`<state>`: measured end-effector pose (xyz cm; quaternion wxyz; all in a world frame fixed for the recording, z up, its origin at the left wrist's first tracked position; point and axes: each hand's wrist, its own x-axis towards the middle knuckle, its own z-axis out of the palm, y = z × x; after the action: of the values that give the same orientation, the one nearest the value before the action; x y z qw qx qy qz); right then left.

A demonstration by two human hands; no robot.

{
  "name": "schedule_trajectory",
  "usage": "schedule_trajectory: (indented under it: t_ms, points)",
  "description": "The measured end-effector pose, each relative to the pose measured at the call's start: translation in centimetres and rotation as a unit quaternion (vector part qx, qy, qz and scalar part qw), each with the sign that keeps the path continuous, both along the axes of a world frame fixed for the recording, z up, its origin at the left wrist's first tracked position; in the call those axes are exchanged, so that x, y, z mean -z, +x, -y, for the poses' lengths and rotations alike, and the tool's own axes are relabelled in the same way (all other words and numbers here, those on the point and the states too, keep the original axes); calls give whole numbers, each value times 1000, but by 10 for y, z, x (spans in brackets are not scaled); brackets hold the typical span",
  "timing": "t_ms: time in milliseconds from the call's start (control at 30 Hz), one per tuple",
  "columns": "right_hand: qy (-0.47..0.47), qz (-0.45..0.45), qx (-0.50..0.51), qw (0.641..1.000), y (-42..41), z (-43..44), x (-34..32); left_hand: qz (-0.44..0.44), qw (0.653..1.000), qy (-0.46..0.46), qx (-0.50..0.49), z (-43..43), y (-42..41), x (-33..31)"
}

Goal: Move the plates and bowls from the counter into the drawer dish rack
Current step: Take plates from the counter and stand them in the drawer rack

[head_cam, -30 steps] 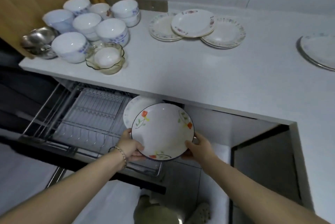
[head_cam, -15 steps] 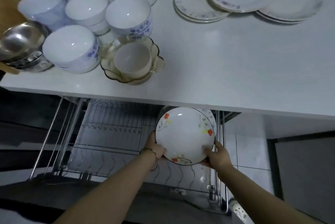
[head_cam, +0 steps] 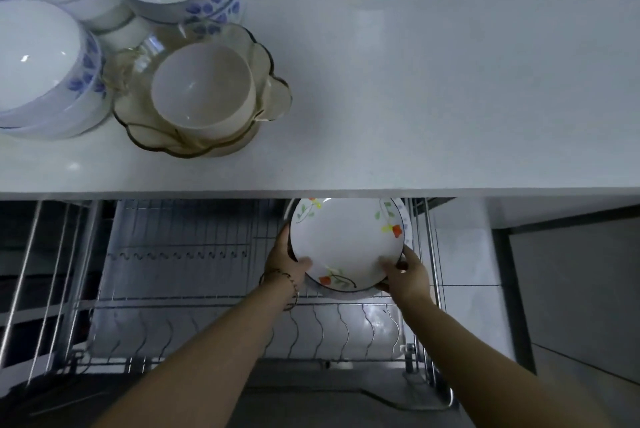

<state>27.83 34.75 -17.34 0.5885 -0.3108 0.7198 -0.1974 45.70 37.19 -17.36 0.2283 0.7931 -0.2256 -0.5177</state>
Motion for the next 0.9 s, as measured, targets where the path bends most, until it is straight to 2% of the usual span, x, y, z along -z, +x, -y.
schedule_trajectory:
  t_ms: [133, 267, 333, 400, 533, 733, 900]
  points:
    - [-3, -34, -4, 999, -8, -3, 0, 25, 998, -9, 50, -6, 5, -1]
    - [107, -49, -120, 986, -32, -6, -15, 37, 990, 50, 125, -17, -6, -27]
    - [174, -17, -152, 973, -48, -4, -32, 57, 975, 88, 194, -23, -17, -43]
    - [187, -10, -177, 966, -67, 0, -50, 54, 961, 103, 251, -24, -36, -60]
    - [132, -47, -226, 964, -115, 16, -93, 47, 943, 93, 316, 7, -94, -106]
    - [7, -128, -273, 953, -228, 61, -172, 87, 915, -21, 393, 76, -212, -191]
    - [-62, -172, -267, 946, -330, 107, -234, 60, 932, -62, 351, 122, -312, -248]
